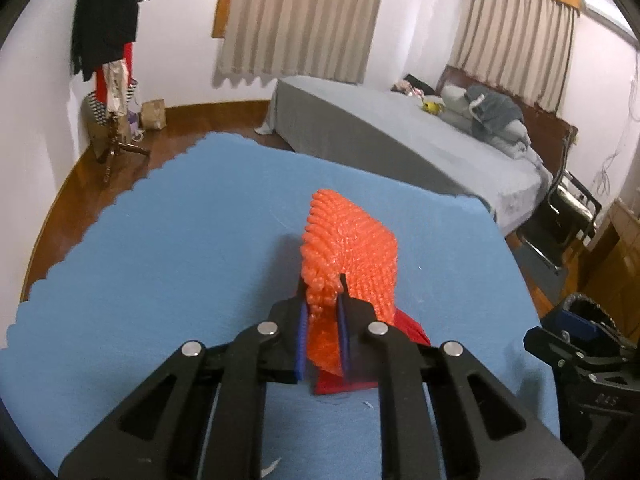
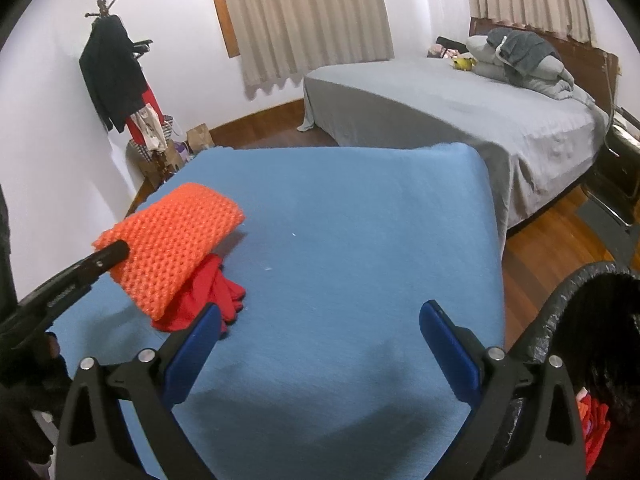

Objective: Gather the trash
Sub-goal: 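Grasp the orange mesh pad with the left tool, then grasp red cloth with right tool while left tool holds orange mesh, then carry orange mesh and red cloth with both tools over the bin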

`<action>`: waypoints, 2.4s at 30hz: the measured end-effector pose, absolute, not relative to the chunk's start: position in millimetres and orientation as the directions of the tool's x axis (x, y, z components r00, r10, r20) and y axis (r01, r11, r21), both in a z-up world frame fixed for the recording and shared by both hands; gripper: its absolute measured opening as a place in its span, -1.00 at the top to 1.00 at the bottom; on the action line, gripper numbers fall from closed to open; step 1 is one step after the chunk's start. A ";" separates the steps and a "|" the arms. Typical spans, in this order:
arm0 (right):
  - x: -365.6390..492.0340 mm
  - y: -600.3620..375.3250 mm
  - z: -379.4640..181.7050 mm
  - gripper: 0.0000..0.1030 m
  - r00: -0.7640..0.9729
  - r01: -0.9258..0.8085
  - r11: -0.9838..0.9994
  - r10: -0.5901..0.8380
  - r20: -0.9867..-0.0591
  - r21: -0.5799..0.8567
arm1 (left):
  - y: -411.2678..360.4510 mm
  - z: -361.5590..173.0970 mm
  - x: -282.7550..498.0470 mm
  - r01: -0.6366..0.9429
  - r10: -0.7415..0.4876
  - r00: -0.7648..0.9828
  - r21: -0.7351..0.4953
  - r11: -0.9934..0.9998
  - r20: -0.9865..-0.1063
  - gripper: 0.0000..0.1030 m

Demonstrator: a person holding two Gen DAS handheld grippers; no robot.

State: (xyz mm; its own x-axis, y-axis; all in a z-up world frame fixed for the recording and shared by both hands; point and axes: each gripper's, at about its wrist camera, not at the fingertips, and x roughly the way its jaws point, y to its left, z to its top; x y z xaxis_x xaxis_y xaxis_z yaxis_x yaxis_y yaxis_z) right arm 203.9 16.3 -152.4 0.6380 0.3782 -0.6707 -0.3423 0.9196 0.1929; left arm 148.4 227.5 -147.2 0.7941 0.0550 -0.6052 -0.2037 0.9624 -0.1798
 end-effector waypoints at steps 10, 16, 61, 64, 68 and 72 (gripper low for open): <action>202.0 41.8 -152.7 -0.89 0.634 -0.372 0.904 0.413 -0.654 0.211 | 268.1 -136.3 123.0 -0.311 0.162 0.790 -0.158 0.937 -0.591 0.77; 203.8 77.9 -160.4 -0.89 0.611 -0.405 0.890 0.434 -0.662 0.210 | 285.5 -139.9 115.8 -0.362 0.226 0.768 -0.114 0.925 -0.599 0.77; 179.5 63.1 -107.2 0.61 0.539 -0.514 0.801 0.580 -0.611 0.306 | 246.3 -120.6 98.9 -0.248 0.145 0.818 -0.114 0.962 -0.557 0.77; 173.4 54.4 -96.4 0.61 0.559 -0.505 0.808 0.573 -0.599 0.302 | 232.4 -113.7 96.8 -0.225 0.129 0.827 -0.112 0.968 -0.548 0.77; 163.8 41.8 -82.6 0.61 0.581 -0.494 0.817 0.564 -0.587 0.297 | 213.8 -104.4 93.6 -0.189 0.102 0.842 -0.112 0.976 -0.530 0.77; 152.7 24.1 -73.5 0.61 0.603 -0.478 0.828 0.551 -0.577 0.291 | 191.7 -95.1 89.4 -0.148 0.070 0.857 -0.114 0.982 -0.511 0.77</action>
